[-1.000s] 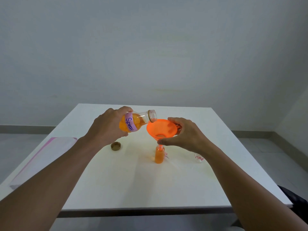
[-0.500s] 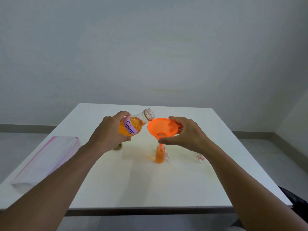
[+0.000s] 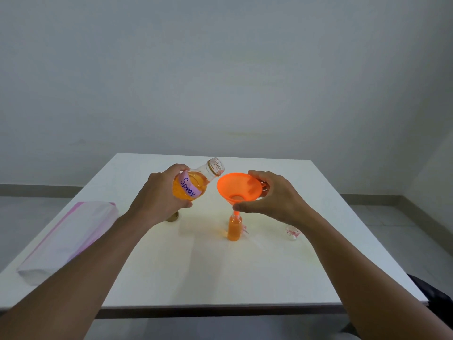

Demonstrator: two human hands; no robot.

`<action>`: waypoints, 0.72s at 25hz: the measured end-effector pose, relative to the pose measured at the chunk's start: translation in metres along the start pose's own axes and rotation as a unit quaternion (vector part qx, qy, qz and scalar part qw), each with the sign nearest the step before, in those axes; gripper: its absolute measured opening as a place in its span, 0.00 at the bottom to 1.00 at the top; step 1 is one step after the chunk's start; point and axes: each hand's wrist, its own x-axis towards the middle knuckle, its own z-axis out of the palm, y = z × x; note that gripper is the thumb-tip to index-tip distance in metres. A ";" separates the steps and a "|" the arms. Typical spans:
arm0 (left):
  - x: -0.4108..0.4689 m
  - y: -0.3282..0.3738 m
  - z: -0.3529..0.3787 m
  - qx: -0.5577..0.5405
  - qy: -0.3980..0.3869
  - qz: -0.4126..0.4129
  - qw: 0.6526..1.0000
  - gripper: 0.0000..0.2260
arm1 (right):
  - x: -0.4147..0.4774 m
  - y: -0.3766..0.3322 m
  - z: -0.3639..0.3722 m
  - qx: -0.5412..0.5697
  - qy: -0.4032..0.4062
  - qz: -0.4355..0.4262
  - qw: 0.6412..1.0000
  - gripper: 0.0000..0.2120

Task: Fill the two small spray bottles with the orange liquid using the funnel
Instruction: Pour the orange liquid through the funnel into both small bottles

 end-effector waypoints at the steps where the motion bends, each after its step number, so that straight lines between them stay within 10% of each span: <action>1: 0.000 0.000 0.000 -0.003 0.001 -0.002 1.000 0.38 | 0.000 -0.001 0.000 0.000 0.000 0.000 1.000 0.49; 18: 0.023 0.079 0.015 -0.038 0.011 0.049 0.998 0.37 | -0.019 0.043 -0.108 0.081 0.102 0.049 0.990 0.44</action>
